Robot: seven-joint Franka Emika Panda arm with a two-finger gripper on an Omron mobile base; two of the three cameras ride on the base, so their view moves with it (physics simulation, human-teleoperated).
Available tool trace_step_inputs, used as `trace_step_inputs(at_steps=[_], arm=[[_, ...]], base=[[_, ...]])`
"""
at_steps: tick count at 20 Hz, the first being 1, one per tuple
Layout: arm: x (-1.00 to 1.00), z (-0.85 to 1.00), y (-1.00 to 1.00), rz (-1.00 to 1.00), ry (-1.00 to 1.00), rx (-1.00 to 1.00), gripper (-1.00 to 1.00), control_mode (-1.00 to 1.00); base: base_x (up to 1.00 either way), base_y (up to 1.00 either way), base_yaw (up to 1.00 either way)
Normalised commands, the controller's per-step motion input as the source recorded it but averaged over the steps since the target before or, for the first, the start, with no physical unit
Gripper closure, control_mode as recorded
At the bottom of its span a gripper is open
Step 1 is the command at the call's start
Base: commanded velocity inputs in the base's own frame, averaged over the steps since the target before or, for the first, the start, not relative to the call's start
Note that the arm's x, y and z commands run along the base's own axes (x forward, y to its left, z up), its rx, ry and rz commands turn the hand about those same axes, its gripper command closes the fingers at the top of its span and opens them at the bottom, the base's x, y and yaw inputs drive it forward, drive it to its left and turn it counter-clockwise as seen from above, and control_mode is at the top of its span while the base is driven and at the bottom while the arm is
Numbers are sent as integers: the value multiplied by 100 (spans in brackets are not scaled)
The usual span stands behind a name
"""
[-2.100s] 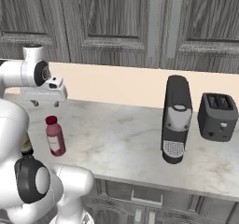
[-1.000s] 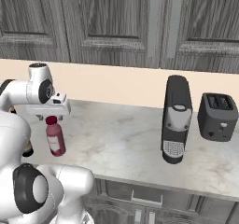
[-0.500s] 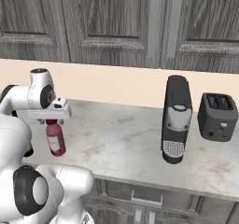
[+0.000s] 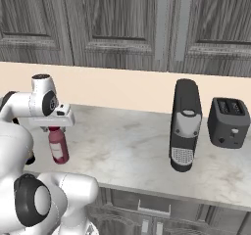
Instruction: There is a wine glass and glass cup on the dining counter. Place the wine bottle next to the wine glass and the juice bottle next to the glass cup.
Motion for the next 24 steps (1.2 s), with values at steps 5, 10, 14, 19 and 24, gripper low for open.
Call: trace_step_inputs(at_steps=[5,10,14,19,24], arm=[[-3,0,0,0,0,0,100,-100],[-16,32,-1,0,-7,-1,100,-100],[-25,48,-1,0,-8,0,100,-100],[-29,45,-10,0,-3,0,100,-100],[-28,32,-18,0,-2,0,100,-100]], base=[[0,0,0],[0,0,0],[0,0,0],[0,0,0],[0,0,0]])
